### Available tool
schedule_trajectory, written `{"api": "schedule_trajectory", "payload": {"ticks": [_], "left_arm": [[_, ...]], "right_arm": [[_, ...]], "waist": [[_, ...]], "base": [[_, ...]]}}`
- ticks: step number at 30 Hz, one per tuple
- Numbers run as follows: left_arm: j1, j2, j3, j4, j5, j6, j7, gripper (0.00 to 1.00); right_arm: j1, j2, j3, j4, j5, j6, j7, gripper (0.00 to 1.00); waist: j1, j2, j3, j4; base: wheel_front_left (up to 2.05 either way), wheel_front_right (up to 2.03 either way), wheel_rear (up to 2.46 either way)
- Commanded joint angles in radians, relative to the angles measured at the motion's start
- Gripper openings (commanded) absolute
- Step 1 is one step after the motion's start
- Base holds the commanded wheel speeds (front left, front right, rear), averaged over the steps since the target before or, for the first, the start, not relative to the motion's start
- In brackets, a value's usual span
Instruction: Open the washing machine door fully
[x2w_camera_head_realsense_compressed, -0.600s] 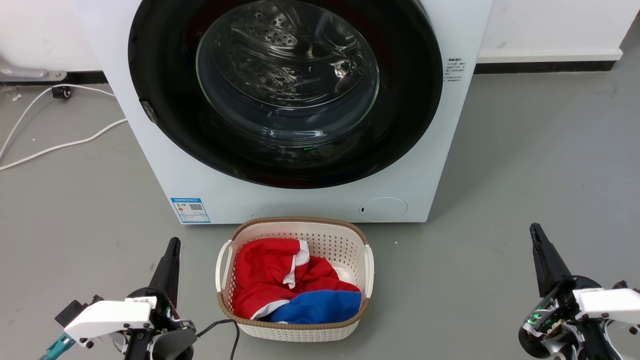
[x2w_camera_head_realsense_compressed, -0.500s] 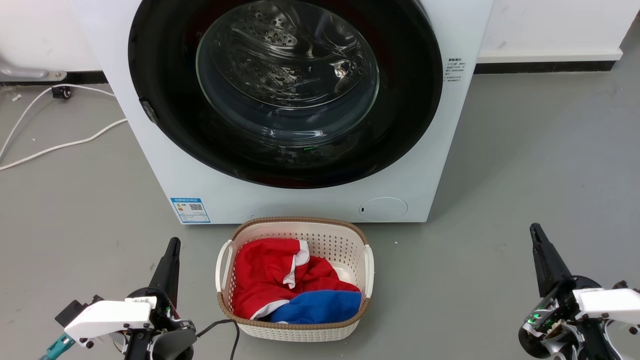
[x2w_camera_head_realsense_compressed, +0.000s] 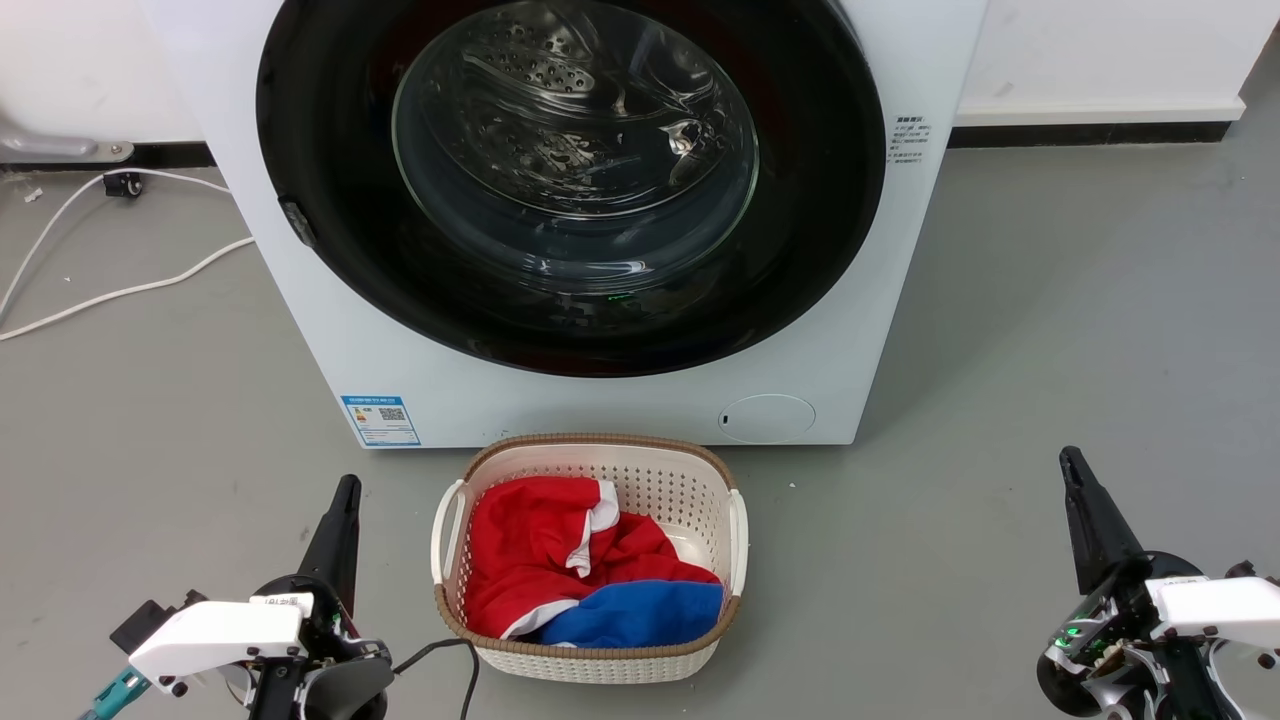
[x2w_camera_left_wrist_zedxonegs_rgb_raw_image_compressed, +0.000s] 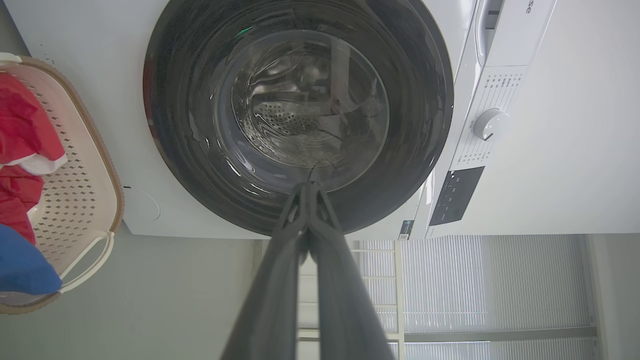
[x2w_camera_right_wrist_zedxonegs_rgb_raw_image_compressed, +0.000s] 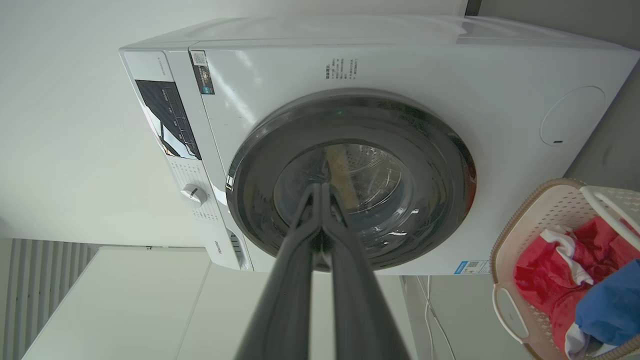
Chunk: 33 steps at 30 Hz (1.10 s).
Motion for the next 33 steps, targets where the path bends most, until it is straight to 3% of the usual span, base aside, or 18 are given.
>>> {"api": "schedule_trajectory", "payload": {"ticks": [1,3,4,15,33], "left_arm": [[-0.008,-0.001,0.002,0.001,-0.001,-0.002,0.002,0.0],[-0.008,-0.001,0.002,0.001,-0.001,-0.002,0.002,0.0],[0.0,0.0,0.0,0.001,0.0,0.0,-0.001,1.0],[0.031,-0.002,-0.008,-0.014,0.041,0.0,-0.046,1.0],[0.048,-0.001,-0.037,-0.15,0.426,0.102,-0.126,1.0]], "right_arm": [[-0.012,0.004,-0.002,0.001,-0.004,0.0,0.002,0.0],[-0.012,0.004,-0.002,0.001,-0.004,0.0,0.002,0.0],[0.001,0.0,0.0,0.001,-0.001,0.0,-0.001,1.0],[0.038,0.003,-0.012,-0.001,-0.062,0.0,-0.045,1.0],[0.074,0.003,-0.039,-0.136,-0.447,0.0,-0.124,1.0]], "waist": [[0.0,-0.0001,0.0,0.0],[0.0,-0.0001,0.0,0.0],[0.0,-0.0001,0.0,0.0],[0.0,-0.0001,0.001,0.0],[0.0,-0.0001,0.006,-0.001]], "base": [[0.0,0.0,0.0],[0.0,0.0,0.0],[0.0,0.0,0.0],[0.0,0.0,0.0],[0.0,0.0,0.0]]}}
